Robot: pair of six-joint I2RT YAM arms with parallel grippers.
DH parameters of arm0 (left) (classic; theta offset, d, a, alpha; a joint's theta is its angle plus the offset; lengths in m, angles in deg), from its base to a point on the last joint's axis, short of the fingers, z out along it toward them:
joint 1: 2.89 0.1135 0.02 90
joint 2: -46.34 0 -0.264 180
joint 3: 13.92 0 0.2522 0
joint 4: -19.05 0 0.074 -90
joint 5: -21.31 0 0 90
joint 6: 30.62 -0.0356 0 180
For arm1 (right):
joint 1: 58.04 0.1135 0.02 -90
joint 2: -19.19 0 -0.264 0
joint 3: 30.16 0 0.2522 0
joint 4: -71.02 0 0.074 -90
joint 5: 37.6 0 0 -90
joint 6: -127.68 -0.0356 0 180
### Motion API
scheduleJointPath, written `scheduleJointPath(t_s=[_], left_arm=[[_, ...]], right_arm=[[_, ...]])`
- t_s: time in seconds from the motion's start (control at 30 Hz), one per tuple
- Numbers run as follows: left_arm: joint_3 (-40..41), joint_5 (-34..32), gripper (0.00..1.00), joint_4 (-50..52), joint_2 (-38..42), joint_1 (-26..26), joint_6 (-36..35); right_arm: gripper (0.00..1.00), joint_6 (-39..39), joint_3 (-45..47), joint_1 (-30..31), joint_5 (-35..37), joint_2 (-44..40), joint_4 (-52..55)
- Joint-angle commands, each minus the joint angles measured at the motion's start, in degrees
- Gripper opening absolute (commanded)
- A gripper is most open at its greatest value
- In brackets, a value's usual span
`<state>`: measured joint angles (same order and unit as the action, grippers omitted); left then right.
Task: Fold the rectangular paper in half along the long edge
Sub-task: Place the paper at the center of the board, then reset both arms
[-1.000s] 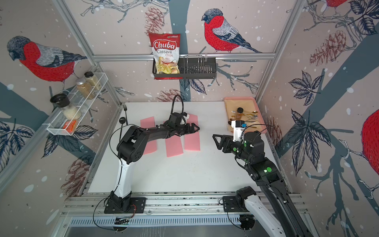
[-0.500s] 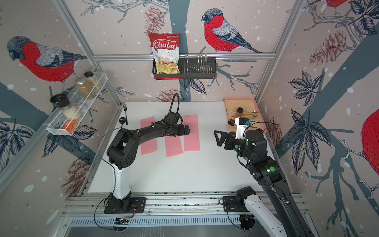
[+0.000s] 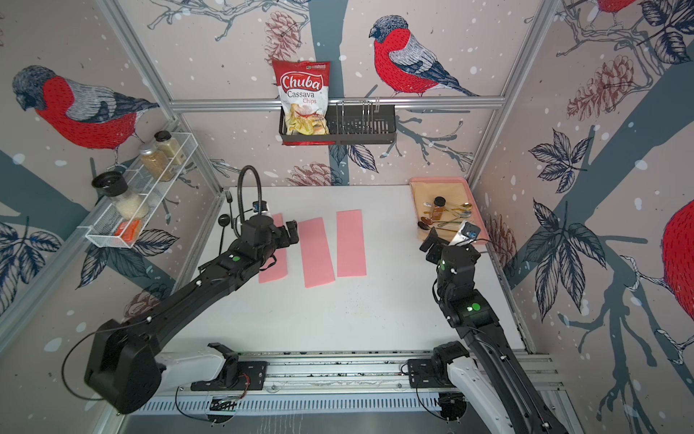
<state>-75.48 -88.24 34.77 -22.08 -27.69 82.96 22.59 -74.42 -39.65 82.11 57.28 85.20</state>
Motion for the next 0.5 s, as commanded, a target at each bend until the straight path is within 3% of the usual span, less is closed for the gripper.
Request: scheduleJointPath(t_s=[0.0,0.03,0.13,0.23,0.37,0.47], left_arm=[[6.40,-3.37,1.00,-10.01,5.09,1.59,-14.45],[10.19,-2.41,1.00,-15.31,7.19,1.59,-19.51],[19.98,-7.03,1.00,-26.06,12.21,2.55,-20.55],[31.38,-3.33,1.00,-40.02,14.08,4.86,-24.12],[43.08,-3.60,1.00,-59.74,11.69,5.87,-27.60],[44.63,-3.75,0.99,-68.41,4.88,8.17,-26.18]], right_arm=[[1.00,16.20,8.42,-2.12,-5.02,0.40,-26.65],[1.00,16.59,10.11,-3.26,-7.80,1.11,-28.81],[1.00,11.33,12.66,-5.73,-7.09,5.54,-30.20],[1.00,10.79,15.65,-6.61,-7.94,12.48,-33.69],[1.00,9.88,22.63,-7.20,-7.33,20.50,-50.69],[1.00,9.31,23.87,-8.56,-7.50,28.73,-59.93]])
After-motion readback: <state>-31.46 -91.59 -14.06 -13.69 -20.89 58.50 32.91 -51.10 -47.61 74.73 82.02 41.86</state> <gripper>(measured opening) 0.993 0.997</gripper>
